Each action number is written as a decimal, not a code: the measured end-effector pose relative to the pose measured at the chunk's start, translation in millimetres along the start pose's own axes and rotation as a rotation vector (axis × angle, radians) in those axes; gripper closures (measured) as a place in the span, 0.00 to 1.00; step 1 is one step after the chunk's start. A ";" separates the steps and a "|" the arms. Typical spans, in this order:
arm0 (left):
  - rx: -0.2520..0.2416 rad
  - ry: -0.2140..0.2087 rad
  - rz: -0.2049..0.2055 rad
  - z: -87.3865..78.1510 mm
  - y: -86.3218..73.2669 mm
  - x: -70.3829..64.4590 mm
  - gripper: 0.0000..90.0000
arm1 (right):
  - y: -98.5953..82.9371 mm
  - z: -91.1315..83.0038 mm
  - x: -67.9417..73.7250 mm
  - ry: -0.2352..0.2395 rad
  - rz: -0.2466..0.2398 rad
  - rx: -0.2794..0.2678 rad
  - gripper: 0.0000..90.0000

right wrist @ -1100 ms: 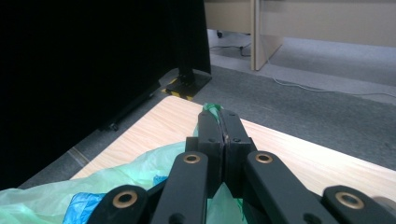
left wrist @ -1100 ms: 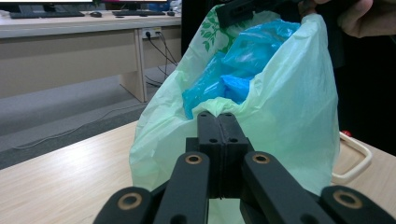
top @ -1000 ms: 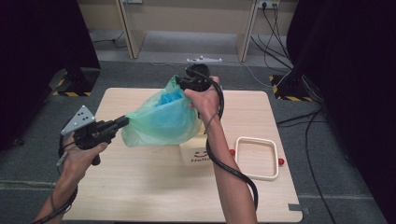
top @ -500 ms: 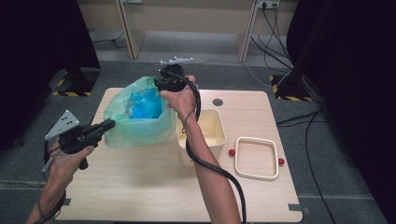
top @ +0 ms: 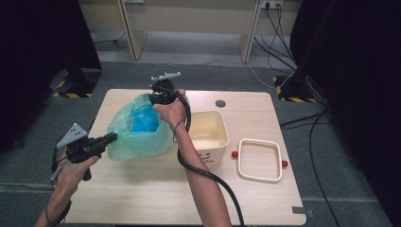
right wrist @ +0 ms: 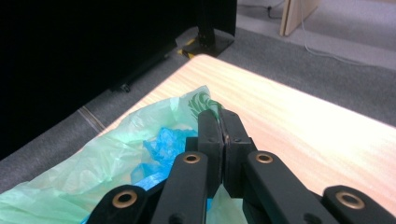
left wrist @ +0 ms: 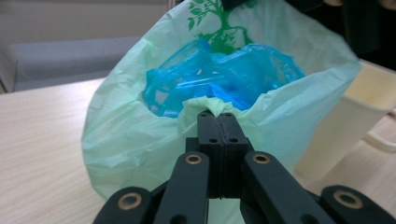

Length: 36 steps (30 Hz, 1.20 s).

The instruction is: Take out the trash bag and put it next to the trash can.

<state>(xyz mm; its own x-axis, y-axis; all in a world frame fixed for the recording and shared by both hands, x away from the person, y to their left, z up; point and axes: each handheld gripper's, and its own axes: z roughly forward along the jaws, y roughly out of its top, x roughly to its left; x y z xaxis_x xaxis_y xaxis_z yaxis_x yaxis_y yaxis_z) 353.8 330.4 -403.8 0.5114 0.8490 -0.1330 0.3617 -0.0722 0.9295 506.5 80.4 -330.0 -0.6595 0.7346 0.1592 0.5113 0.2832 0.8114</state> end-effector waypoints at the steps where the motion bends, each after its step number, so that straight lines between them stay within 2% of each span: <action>1: 0.009 -0.001 -0.007 2.3 -2.7 1.5 1.00 | -2.8 3.7 -0.2 -0.002 0.002 0.010 0.99; 10: 0.058 0.030 -0.012 12.7 -17.5 11.4 1.00 | -23.6 31.9 4.0 -0.039 -0.027 0.109 0.97; 14: 0.114 0.020 -0.010 20.1 -28.5 12.5 0.98 | -27.6 35.6 4.6 -0.034 -0.024 0.128 0.92; 15: 0.136 0.012 -0.010 22.5 -30.2 12.9 0.94 | -28.1 36.2 4.0 -0.029 -0.017 0.134 0.89; 16: 0.136 0.010 -0.020 22.9 -30.1 12.7 0.84 | -28.2 35.7 2.9 -0.024 -0.001 0.137 0.84; 18: 0.130 0.013 -0.018 21.4 -26.8 10.8 0.73 | -26.8 33.2 0.7 -0.027 0.019 0.127 0.73; 22: 0.092 0.031 -0.029 16.8 -14.9 3.9 0.53 | -18.5 15.4 -9.0 0.004 0.100 0.076 0.57; 26: 0.056 0.033 -0.054 13.5 -4.9 -6.0 0.38 | -12.2 -10.2 -23.0 -0.007 0.124 0.028 0.47; 29: 0.033 0.022 -0.055 12.8 0.9 -14.4 0.35 | -12.6 -27.5 -37.1 -0.041 0.150 0.010 0.44; 32: 0.008 -0.002 -0.047 11.8 6.3 -26.1 0.32 | -17.4 -42.9 -52.5 -0.073 0.140 0.006 0.43; 33: -0.002 -0.022 -0.042 11.3 9.3 -33.4 0.32 | -22.7 -51.7 -62.7 -0.091 0.152 0.005 0.42; 36: -0.009 -0.063 -0.037 13.9 12.1 -46.5 0.32 | -32.8 -67.9 -81.1 -0.106 0.177 -0.006 0.42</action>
<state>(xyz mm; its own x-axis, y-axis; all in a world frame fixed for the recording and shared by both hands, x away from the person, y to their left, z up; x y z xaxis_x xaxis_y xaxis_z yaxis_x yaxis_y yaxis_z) 345.3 282.7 -391.1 0.5460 0.8162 -0.1888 0.3742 -0.0361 0.9266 505.9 -30.3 -331.3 -0.4977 0.8334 0.2403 0.6106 0.1398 0.7795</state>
